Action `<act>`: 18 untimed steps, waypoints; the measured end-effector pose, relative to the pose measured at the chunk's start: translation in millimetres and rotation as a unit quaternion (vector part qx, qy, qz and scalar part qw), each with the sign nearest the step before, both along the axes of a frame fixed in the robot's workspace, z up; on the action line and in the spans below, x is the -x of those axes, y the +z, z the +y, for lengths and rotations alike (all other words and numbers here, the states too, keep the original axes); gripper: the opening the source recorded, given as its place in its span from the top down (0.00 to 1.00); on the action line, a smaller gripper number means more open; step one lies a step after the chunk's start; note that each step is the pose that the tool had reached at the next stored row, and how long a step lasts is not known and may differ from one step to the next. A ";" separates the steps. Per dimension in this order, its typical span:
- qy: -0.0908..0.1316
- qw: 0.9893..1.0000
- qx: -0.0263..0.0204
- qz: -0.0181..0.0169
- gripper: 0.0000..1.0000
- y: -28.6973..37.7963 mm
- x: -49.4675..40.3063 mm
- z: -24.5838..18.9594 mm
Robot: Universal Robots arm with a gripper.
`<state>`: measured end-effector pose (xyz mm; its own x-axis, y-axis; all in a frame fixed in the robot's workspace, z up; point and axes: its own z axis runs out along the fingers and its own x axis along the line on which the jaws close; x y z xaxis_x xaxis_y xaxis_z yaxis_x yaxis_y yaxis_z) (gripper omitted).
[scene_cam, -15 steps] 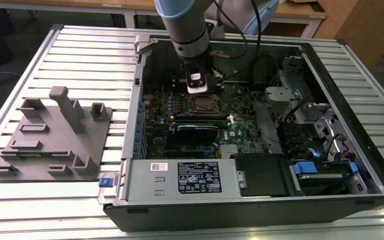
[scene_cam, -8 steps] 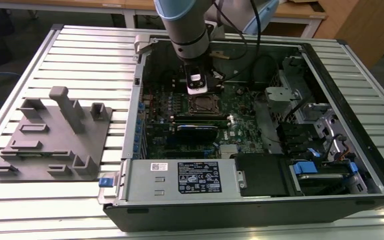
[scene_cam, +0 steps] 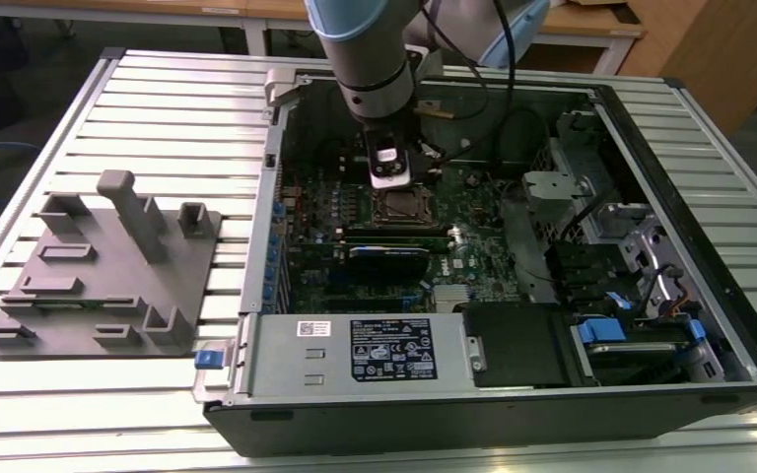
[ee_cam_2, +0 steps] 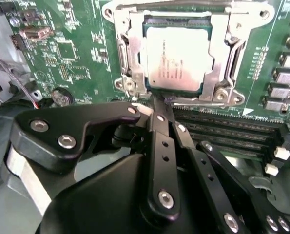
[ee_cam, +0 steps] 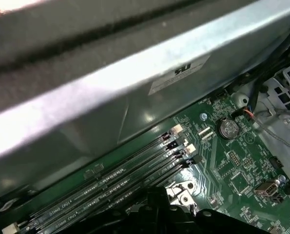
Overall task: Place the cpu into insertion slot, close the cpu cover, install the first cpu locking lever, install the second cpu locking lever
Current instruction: 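Install the first cpu locking lever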
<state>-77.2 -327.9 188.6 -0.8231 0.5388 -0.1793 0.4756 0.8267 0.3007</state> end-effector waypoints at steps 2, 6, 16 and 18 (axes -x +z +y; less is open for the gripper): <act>0.000 1.000 0.002 0.000 0.90 -0.8 0.0 0.0; 0.000 1.000 0.002 0.000 0.90 -0.9 0.0 0.0; 0.000 1.000 0.001 0.000 0.90 9.4 0.0 0.1; 0.000 1.000 0.000 0.000 0.90 13.0 0.0 0.1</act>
<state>-77.2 -327.8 201.6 -0.8230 0.5388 -0.1801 0.4756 0.8268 0.3003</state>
